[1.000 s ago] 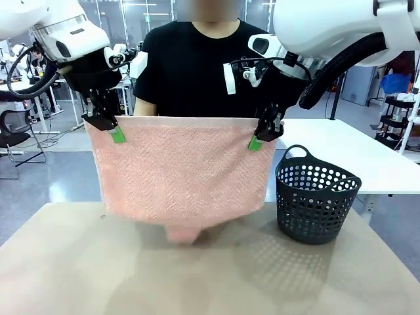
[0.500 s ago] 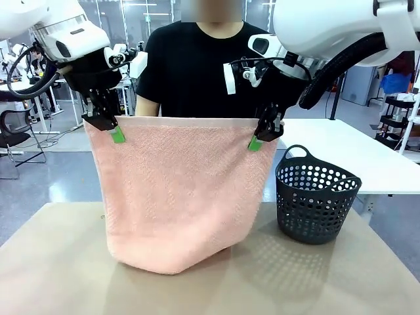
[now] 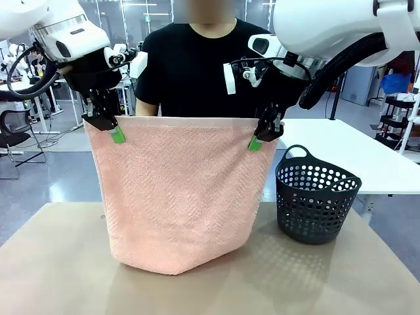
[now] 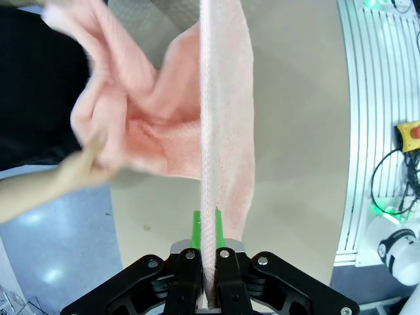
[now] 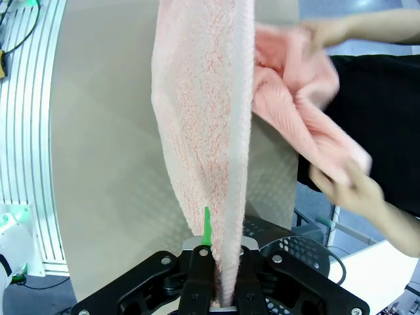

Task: Fold the towel.
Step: Release the end of the 100 cm Hotel Towel you were holding and grab the top end of the folded side.

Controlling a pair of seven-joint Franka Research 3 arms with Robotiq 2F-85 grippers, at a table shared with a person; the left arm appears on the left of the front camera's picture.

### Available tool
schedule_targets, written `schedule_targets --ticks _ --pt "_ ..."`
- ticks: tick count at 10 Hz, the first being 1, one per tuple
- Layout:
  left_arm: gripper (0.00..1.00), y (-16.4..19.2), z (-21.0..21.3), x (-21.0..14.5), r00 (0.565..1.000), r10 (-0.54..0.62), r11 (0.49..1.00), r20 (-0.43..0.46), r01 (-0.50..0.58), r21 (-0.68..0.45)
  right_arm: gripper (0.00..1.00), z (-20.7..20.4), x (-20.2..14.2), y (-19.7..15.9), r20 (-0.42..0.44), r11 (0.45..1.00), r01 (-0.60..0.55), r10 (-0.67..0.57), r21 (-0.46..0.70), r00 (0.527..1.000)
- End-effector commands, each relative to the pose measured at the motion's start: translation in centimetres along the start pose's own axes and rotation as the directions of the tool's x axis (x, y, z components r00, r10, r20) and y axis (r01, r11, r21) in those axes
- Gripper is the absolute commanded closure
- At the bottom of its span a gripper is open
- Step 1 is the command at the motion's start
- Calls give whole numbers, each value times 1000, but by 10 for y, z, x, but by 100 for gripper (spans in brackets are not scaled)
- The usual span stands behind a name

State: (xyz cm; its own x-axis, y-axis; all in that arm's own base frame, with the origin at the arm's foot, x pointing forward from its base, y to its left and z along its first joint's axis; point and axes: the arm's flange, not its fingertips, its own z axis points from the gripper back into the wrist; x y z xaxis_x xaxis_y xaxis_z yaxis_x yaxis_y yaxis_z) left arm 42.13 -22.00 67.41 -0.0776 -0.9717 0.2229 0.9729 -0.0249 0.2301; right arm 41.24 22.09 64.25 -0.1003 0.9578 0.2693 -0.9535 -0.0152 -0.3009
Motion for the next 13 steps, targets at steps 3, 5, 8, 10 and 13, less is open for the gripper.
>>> schedule_targets --ticks 3,5,8,10,13 --pt "100 0 1 0 1000 -2 1000 -4 2 3 100 0 0 0 -5 1000 -2 2 2 1000" --pt "100 0 1 0 1000 -2 1000 -4 2 3 100 0 0 0 -5 1000 -2 2 2 1000" --pt "100 0 1 0 1000 -2 1000 -4 2 3 100 0 0 0 -5 1000 -2 2 2 1000" --pt "100 0 1 0 1000 -2 1000 -4 2 3 100 0 0 0 -5 1000 -2 2 2 1000" --pt "100 0 1 0 1000 -2 1000 -4 2 3 100 0 0 0 -5 1000 -2 2 2 1000"
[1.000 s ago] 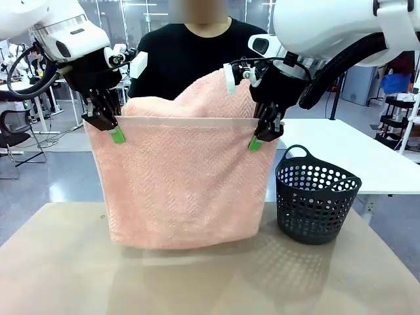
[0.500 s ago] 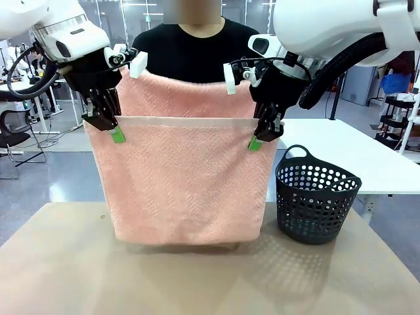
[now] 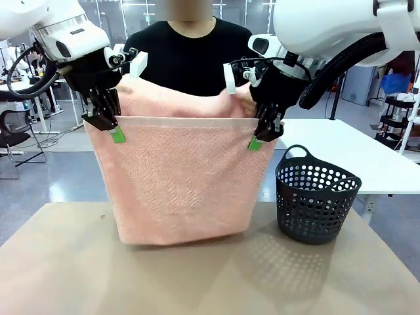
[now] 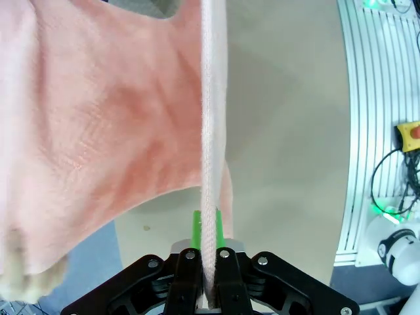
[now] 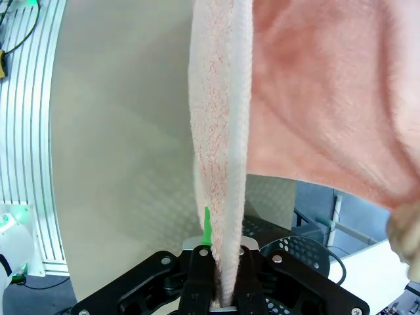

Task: Fold the towel.
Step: Release the end of the 100 cm Hotel Towel you were holding and grab the top end of the folded side.

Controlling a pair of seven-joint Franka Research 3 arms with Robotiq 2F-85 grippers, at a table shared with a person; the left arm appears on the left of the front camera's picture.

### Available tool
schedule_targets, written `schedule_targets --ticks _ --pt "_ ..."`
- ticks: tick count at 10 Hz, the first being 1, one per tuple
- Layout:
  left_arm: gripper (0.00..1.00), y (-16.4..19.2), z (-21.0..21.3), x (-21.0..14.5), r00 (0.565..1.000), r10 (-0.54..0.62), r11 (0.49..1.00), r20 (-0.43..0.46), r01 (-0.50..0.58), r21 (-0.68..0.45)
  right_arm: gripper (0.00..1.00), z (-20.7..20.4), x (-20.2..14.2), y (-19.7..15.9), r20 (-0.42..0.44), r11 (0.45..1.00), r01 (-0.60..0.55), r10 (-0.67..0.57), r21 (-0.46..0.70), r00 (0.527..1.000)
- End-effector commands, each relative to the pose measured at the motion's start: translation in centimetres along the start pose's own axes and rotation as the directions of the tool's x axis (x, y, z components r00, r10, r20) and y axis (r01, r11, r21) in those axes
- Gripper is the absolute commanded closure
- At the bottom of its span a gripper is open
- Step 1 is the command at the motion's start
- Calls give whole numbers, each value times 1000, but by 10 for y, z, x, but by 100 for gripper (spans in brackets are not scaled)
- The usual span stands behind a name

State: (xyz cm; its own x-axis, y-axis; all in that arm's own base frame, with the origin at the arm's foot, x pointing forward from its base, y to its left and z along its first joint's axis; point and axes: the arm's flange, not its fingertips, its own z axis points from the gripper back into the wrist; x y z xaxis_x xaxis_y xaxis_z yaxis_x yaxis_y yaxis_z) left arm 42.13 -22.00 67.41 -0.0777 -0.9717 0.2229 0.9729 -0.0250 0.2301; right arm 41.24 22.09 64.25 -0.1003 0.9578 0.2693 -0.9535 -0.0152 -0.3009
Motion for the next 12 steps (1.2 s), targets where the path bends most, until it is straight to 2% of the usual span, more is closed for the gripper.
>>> schedule_targets --ticks 1,12 --pt "100 0 1 0 1000 -2 1000 -4 2 3 100 0 0 0 -5 1000 -2 2 2 1000" --pt "100 0 1 0 1000 -2 1000 -4 2 3 100 0 0 0 -5 1000 -2 2 2 1000"
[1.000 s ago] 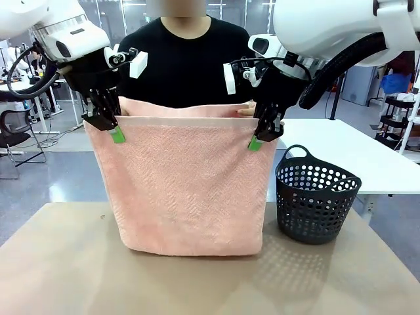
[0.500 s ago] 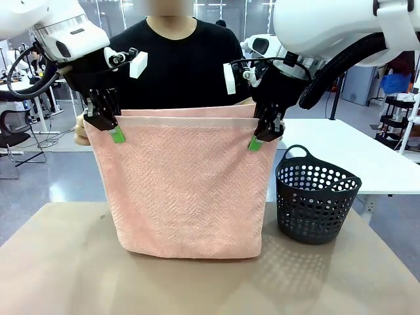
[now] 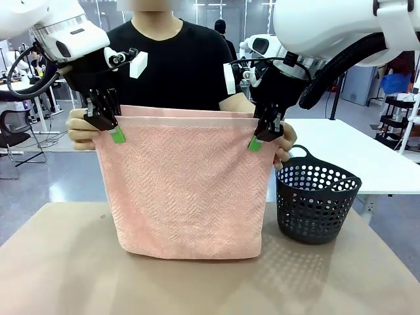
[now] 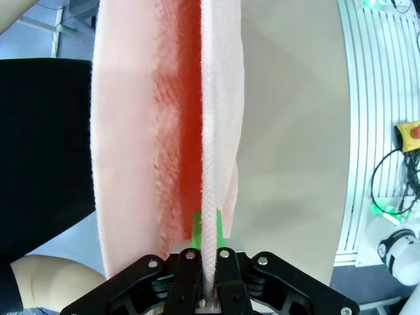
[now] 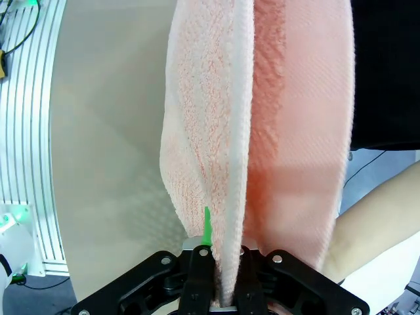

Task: Fold the towel.
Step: Release the end of the 100 cm Hotel Towel you were holding and grab the top end of the folded side.

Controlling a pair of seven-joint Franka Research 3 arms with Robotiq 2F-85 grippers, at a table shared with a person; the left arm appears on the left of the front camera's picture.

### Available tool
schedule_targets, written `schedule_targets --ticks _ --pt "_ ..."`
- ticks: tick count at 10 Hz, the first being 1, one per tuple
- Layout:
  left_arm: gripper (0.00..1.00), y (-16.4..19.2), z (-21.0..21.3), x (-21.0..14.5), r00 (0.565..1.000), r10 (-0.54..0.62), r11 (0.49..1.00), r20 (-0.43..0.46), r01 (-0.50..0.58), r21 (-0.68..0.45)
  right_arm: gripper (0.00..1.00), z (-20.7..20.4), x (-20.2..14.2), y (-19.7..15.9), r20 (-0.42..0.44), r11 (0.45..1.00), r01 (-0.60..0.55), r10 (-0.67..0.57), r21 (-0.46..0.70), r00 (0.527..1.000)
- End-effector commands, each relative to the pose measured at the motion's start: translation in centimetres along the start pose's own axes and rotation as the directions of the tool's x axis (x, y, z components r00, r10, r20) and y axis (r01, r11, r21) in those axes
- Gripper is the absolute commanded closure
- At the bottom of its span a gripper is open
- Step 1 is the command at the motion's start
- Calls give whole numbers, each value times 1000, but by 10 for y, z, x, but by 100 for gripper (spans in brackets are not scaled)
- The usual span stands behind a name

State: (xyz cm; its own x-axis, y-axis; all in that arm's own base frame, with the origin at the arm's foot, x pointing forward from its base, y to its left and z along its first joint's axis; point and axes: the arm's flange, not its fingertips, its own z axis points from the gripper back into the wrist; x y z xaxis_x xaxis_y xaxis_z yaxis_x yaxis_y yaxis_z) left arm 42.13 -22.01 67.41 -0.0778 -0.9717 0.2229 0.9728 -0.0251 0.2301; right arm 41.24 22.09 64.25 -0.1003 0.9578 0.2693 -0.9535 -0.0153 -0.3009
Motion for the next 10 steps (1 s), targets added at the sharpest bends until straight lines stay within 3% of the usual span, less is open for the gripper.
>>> schedule_targets --ticks 1,9,10 --pt "100 0 1 0 1000 -2 1000 -4 2 3 100 0 0 0 -5 1000 -2 2 2 1000" --pt "98 0 0 0 1000 -1 1000 0 1 0 100 0 0 0 -5 1000 -2 2 2 1000" --pt "62 1 3 0 1000 -4 1000 21 3 21 84 0 0 0 1 1000 -1 1 -1 1000"
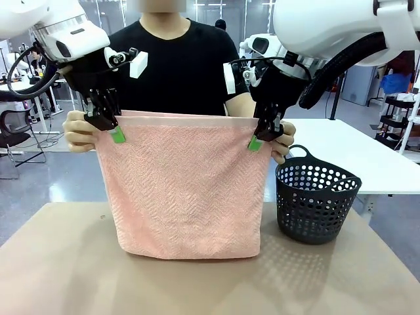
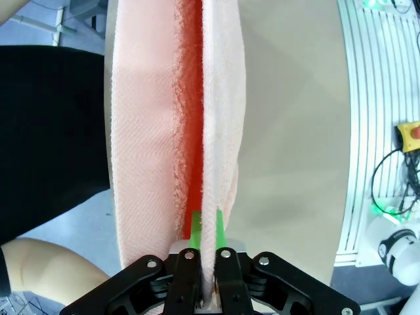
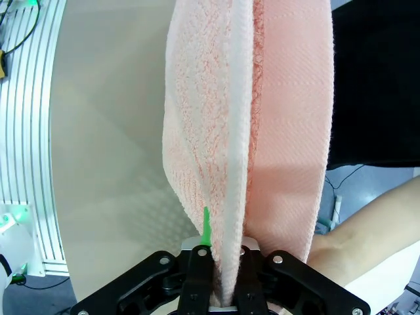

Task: Fold the towel.
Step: Release the end of the 100 cm Hotel Towel you were holding and grab the top end of the folded side.

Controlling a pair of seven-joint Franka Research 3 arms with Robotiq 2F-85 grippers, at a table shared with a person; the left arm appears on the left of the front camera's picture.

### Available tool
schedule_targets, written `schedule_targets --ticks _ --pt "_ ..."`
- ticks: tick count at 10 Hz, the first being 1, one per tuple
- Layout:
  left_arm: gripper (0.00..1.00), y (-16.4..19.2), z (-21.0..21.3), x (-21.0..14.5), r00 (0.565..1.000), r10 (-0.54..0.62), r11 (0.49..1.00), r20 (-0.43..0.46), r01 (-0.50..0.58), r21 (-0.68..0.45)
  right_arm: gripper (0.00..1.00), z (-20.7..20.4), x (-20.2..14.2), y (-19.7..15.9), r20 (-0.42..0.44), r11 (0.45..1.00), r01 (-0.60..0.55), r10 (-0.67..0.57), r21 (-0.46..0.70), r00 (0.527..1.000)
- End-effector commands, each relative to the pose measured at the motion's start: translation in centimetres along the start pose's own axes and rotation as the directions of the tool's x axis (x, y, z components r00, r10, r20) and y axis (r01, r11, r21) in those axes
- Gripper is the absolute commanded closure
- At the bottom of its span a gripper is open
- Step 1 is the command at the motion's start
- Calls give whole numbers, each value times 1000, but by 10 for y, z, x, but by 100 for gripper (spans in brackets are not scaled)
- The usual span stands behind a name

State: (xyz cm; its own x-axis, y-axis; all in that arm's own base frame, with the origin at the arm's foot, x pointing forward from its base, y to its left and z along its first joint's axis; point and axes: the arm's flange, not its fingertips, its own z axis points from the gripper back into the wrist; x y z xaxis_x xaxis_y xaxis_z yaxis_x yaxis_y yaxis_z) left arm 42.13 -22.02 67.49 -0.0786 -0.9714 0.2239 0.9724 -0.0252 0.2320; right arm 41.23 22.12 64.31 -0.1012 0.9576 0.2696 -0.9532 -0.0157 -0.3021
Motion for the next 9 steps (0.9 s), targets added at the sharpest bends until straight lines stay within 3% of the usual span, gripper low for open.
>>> schedule_targets --ticks 1,2,3,4,5,6,8,9 --pt "61 2 5 -2 1000 13 999 18 -13 33 69 3 -1 1 -9 1000 0 0 -10 1000" --pt "25 2 9 -4 1000 25 999 14 -25 46 56 8 0 1 -11 1000 3 -3 -29 1000" --pt "60 0 19 -4 999 32 996 0 -32 81 41 17 0 0 -10 998 4 -5 -65 1000" --pt "0 -2 30 -4 999 32 991 -16 -29 130 28 29 1 0 -16 994 1 -3 -107 1000" --pt "24 -5 43 -3 999 31 983 -16 -27 180 13 41 2 0 -12 990 -6 4 -142 1000" --pt "0 -9 55 -2 999 32 976 -14 -28 214 0 51 3 2 -3 985 -7 7 -175 1000" --pt "0 -18 77 -1 999 31 968 12 -33 249 0 75 6 10 40 969 -12 23 -248 999" --pt "0 -23 86 -1 999 26 963 25 -31 268 6 85 8 14 49 963 -18 33 -270 998"
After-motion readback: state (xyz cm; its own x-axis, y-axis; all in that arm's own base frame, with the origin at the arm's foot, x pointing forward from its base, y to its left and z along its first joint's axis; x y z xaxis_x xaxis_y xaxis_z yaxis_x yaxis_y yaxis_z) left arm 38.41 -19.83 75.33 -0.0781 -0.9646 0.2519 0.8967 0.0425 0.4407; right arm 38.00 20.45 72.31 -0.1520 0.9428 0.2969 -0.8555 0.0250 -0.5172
